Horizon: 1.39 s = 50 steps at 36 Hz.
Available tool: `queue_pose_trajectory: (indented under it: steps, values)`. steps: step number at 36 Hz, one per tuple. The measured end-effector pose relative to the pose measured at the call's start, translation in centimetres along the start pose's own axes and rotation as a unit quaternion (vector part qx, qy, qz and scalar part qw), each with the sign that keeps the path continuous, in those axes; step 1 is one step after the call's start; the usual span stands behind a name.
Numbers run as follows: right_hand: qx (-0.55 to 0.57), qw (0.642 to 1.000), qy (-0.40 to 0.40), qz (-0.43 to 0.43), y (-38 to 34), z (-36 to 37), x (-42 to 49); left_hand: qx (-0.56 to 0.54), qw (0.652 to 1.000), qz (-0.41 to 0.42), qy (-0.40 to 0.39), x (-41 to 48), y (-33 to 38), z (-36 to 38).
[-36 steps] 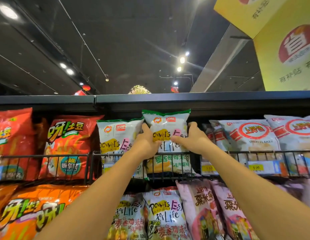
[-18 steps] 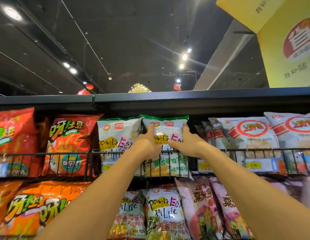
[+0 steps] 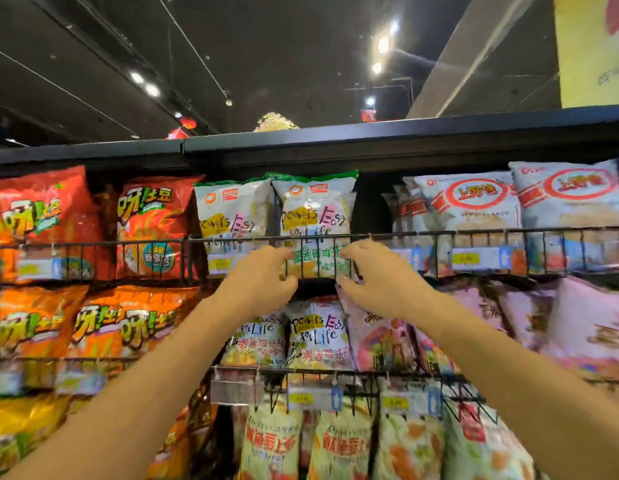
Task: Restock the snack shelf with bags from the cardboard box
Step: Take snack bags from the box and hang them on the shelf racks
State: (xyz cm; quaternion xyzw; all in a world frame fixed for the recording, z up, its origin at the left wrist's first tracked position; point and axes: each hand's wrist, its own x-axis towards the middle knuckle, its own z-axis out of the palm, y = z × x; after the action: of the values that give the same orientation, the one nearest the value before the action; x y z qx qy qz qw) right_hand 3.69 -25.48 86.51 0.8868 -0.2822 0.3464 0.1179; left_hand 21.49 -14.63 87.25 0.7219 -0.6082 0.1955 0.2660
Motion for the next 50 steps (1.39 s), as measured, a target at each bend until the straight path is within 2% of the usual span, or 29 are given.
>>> queue_pose_trajectory:
  steps: [2, 7, 13, 17, 22, 36, 44, 50]
  values:
    - [-0.004, 1.000, -0.010, -0.022, -0.3, 1.0, -2.5, 0.009, 0.999, -0.012, -0.030, -2.3, 0.4, 1.6]
    - [-0.005, 0.993, -0.121, 0.000, -0.4, 4.7, -9.1, 0.029, 0.993, -0.043, -0.108, -8.5, 0.8, 6.9]
    - [0.028, 0.968, -0.247, 0.041, 0.3, 7.6, -17.0, 0.045, 0.981, -0.053, -0.184, -15.4, 1.7, 11.5]
    - [0.025, 0.959, -0.274, 0.068, 0.4, 8.8, -22.0, 0.039, 0.977, -0.060, -0.202, -19.0, 2.1, 13.6]
    - [0.005, 0.942, -0.319, 0.102, -0.5, 10.1, -29.3, 0.033, 0.964, -0.030, -0.261, -24.4, 2.4, 16.7]
    - [-0.010, 0.877, -0.431, 0.210, -6.2, 12.9, -49.1, -0.063, 0.907, -0.034, -0.414, -42.3, 3.5, 23.3]
    - [0.017, 0.833, -0.481, 0.272, -6.3, 12.5, -56.0, -0.094, 0.872, -0.046, -0.477, -46.8, 5.2, 26.1]
    - [0.039, 0.826, -0.475, 0.301, -3.8, 13.0, -59.3, -0.114, 0.867, -0.060, -0.480, -47.7, 7.4, 28.4]
